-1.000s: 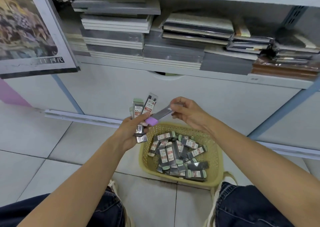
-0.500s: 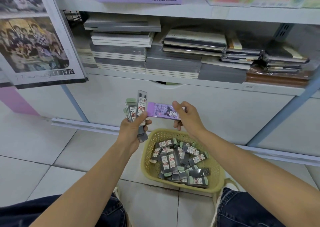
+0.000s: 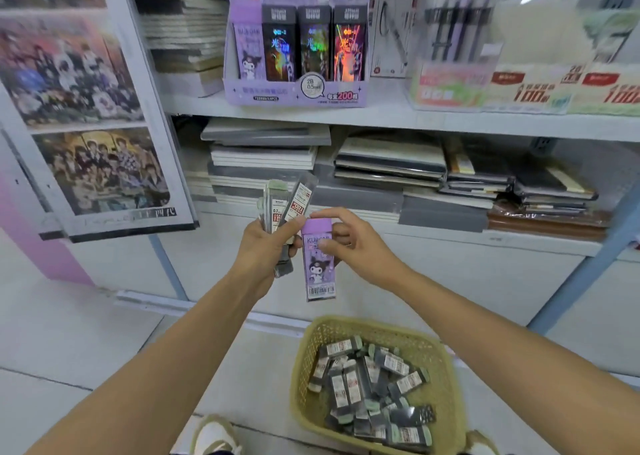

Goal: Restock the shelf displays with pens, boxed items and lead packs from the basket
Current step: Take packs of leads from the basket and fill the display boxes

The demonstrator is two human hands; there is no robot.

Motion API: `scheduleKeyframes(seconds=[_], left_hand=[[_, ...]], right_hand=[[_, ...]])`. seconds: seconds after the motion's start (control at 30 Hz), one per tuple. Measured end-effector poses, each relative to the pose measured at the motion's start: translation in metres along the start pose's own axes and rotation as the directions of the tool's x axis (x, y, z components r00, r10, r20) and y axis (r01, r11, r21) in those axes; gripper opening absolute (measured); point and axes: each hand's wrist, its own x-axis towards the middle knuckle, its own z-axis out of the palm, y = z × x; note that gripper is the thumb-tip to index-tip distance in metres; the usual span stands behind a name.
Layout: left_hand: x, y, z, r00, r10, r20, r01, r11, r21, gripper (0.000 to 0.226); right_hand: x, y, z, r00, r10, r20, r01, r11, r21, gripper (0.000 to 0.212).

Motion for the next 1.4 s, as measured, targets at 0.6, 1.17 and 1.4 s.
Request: scheduleKeyframes(seconds=[0.6, 1.17, 1.4], left_hand=[[0.063, 0.175, -0.061, 0.95, 0.21, -0.232, -0.27, 0.925, -0.267, 0.046], [0.081, 0.173, -0.079, 0.977, 0.168, -0.13, -0.194, 0.956, -0.219, 0.032], [0.08, 0.173, -0.083, 0.976, 0.178, -0.123, -0.2, 0.958, -0.205, 0.036]], right_hand=[[0.193, -0.187, -0.038, 0.829, -0.449, -0.333, 0.337, 0.877, -0.341, 0.022], [0.248, -0.211, -0.042, 0.925, -0.363, 0.113, 0.305, 0.531, -0.791, 0.019], [0.251, -0.223, -0.049, 0.94, -0.324, 0.109, 0.289, 0.581, -0.761, 0.02]])
